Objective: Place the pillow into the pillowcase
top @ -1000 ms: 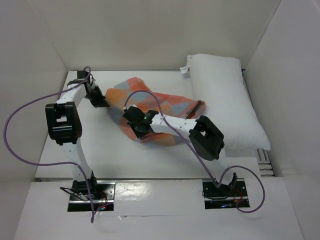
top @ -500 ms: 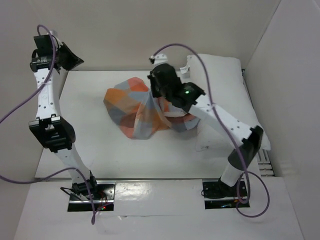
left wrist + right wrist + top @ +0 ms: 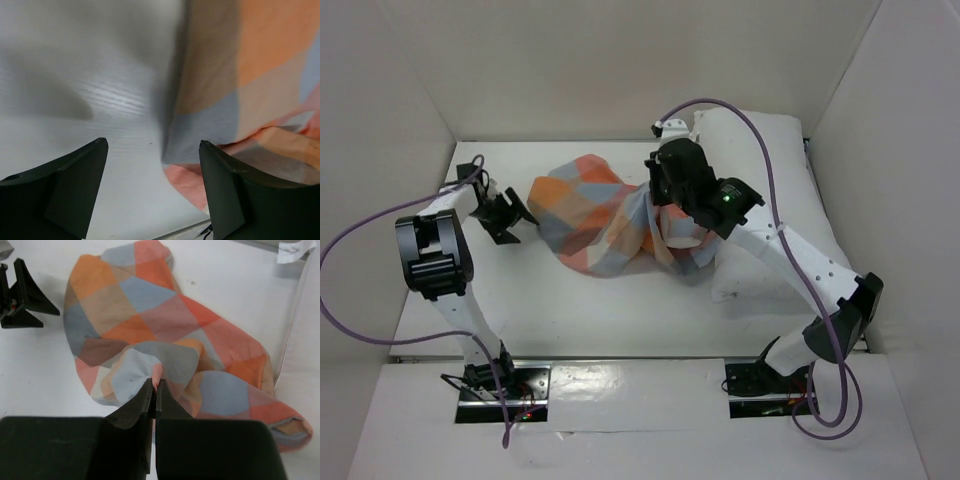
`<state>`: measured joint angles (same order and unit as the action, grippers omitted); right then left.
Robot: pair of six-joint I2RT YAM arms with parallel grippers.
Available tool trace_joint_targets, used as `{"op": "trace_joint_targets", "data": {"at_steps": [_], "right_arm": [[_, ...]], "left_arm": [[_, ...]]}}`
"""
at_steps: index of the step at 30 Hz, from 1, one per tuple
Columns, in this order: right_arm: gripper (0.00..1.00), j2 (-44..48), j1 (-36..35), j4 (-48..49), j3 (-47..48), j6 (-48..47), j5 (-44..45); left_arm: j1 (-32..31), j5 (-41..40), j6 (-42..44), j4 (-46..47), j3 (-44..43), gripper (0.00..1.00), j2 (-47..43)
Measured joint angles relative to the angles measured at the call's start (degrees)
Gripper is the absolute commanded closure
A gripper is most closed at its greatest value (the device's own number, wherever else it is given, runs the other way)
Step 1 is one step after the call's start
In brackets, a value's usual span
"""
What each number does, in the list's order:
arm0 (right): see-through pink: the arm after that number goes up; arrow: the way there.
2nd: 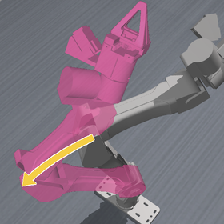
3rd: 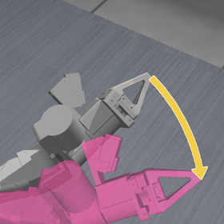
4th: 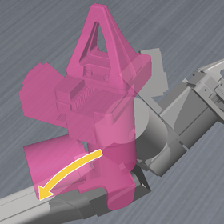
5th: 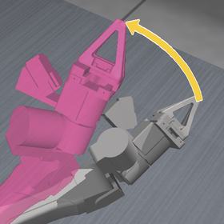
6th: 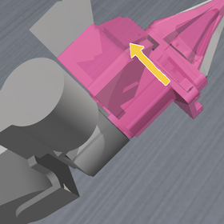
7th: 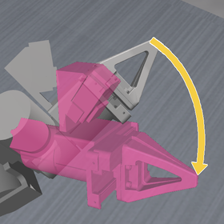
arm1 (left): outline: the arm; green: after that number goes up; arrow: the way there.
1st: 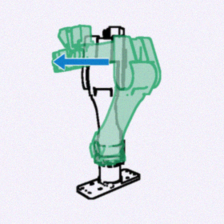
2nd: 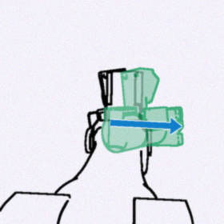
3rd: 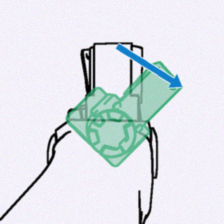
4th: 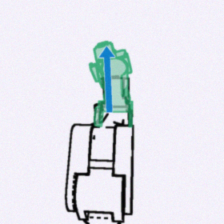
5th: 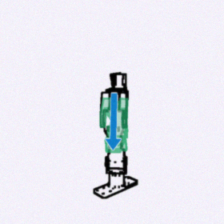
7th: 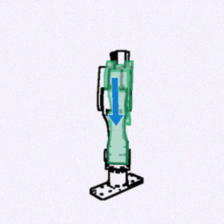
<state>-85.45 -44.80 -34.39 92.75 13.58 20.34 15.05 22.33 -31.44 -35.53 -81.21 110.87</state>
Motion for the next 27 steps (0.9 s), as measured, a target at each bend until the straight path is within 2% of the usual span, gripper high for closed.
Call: {"op": "trace_joint_targets", "data": {"at_steps": [5, 8, 9, 11, 15, 18, 21, 25, 27], "right_arm": [[1.00, 1.2, 2.5, -0.7, -1.3, 0.6, -1.1], [1.00, 2.0, 3.2, -0.8, -1.3, 0.9, -1.3], [1.00, 2.3, 3.4, -0.8, -1.4, 1.1, -1.4], [1.00, 2.7, 3.4, -0.8, -1.4, 1.4, -1.6], [1.00, 2.9, 3.8, -0.8, -1.4, 1.5, -1.8], [1.00, 2.9, 4.7, -0.9, -1.0, 1.1, -2.0], [1.00, 2.9, 6.4, -1.2, 1.3, -0.3, -2.0], [1.00, 3.8, 8.6, 1.1, 4.0, -3.4, -4.0], [1.00, 5.1, 9.2, 2.2, 3.8, -4.9, -6.8]], "left_arm": [[-3.5, -0.4, -0.3, 2.6, 3.1, 0.20, 1.2], [-6.5, -1.5, -0.5, 4.4, 2.1, 0.30, 2.1], [-7.4, -1.8, -0.8, 4.8, 1.4, 0.59, 2.8], [-8.8, -2.0, -1.7, 5.5, -0.7, 1.00, 5.1], [-8.9, -2.6, -2.1, 3.7, -5.9, 1.00, 8.7], [-7.9, -3.8, -2.0, -0.5, -13.0, 1.00, 8.9], [-6.6, -5.7, -2.1, -4.7, -26.3, 1.00, 8.9], [-4.2, -6.4, -2.0, -8.5, -51.2, 1.00, 8.9], [-2.2, -5.6, -2.0, -7.4, -57.8, 1.00, 7.0]]}}
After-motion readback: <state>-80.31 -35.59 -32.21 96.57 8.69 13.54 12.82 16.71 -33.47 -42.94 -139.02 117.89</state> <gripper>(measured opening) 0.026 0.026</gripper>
